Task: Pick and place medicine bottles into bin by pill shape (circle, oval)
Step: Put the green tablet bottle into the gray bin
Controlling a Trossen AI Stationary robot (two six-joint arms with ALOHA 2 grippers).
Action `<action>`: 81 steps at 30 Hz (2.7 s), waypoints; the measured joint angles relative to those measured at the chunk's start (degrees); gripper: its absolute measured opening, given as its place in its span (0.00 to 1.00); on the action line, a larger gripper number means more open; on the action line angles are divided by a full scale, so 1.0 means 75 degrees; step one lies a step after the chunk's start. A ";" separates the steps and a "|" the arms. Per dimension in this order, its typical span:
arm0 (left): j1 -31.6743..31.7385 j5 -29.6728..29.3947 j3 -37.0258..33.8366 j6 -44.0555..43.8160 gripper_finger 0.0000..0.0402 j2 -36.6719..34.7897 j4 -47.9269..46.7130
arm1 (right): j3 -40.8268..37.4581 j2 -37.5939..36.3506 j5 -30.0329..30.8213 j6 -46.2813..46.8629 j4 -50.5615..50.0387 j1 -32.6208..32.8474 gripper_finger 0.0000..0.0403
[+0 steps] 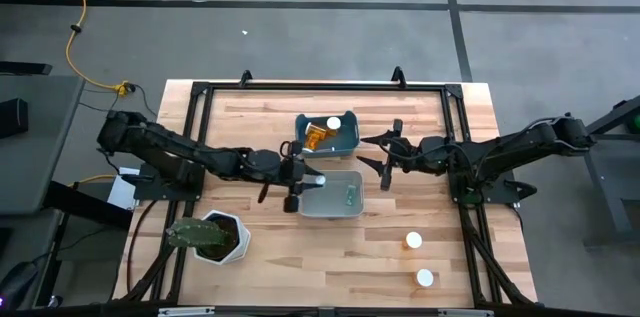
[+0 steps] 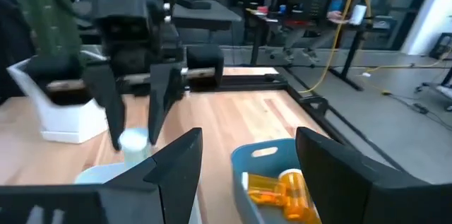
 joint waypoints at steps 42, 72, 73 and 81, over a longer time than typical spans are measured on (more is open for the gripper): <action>-0.0911 -0.0663 0.0011 0.0203 0.25 0.0753 0.0582 | 0.0000 0.0000 -0.0092 0.0565 -0.0218 0.0117 0.55; -0.0582 -0.0107 0.0011 -0.0850 0.31 0.0747 0.0915 | 0.0000 0.0000 0.0312 0.2798 -0.0671 0.0114 0.55; -0.0583 -0.0101 0.0011 -0.0850 0.31 0.0747 0.0867 | 0.0000 0.0000 0.0313 0.2934 -0.0742 0.0114 0.55; -0.0395 -0.0242 0.0011 -0.0725 0.32 0.0744 -0.0320 | 0.0000 0.0000 0.0215 0.3498 -0.0992 0.0117 0.55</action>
